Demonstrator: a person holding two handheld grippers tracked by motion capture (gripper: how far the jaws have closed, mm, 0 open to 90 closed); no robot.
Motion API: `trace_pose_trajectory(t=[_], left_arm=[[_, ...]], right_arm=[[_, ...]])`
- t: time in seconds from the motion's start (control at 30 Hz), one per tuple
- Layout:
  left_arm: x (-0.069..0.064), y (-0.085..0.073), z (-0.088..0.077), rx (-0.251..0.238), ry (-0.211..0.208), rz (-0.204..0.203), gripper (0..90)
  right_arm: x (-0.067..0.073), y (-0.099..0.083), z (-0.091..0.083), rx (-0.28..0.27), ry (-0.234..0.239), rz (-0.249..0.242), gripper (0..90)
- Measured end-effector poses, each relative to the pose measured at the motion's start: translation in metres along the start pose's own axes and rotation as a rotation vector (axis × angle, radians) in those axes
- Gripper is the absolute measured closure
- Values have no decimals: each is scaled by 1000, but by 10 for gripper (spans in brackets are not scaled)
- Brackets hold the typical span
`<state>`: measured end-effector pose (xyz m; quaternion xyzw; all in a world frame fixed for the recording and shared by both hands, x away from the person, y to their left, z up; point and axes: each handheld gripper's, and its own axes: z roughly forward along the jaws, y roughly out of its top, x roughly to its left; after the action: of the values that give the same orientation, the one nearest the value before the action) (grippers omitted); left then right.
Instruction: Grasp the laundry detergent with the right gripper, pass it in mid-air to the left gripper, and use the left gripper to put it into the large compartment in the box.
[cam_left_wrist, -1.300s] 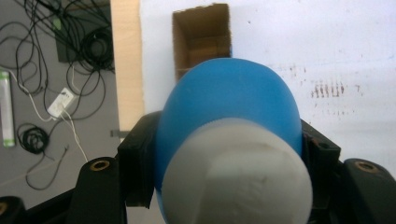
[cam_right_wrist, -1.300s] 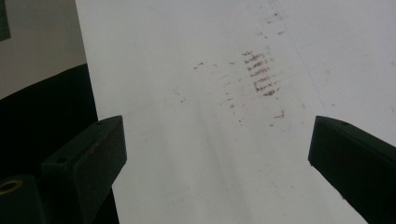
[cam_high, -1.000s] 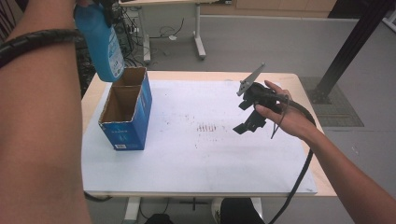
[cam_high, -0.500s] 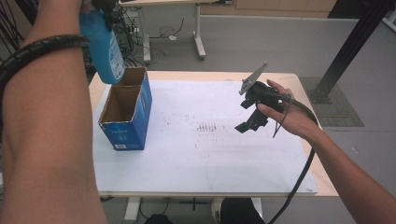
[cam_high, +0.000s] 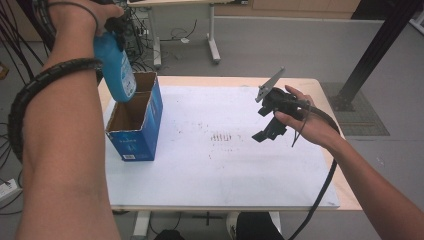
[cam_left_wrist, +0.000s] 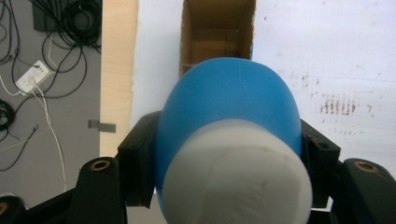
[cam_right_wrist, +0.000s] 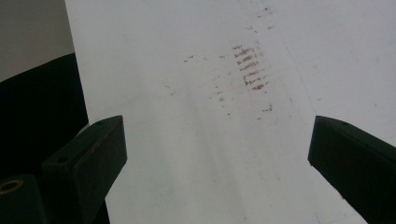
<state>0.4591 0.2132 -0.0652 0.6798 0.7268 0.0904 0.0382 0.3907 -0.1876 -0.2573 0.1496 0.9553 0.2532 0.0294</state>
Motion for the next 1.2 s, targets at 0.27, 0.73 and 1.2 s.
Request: trace_pose_trajectory(t=[0.27,0.73,1.2], left_arm=[[2,-2,23,19,-4,3,369],[2,-8,60,36,-11,9,369],[0,-16,97,46,-18,28,369]], right_arm=[[0,-1,0,3,-3,3,45],[2,1,2,10,-8,-8,46],[2,-4,0,8,-20,6,46]])
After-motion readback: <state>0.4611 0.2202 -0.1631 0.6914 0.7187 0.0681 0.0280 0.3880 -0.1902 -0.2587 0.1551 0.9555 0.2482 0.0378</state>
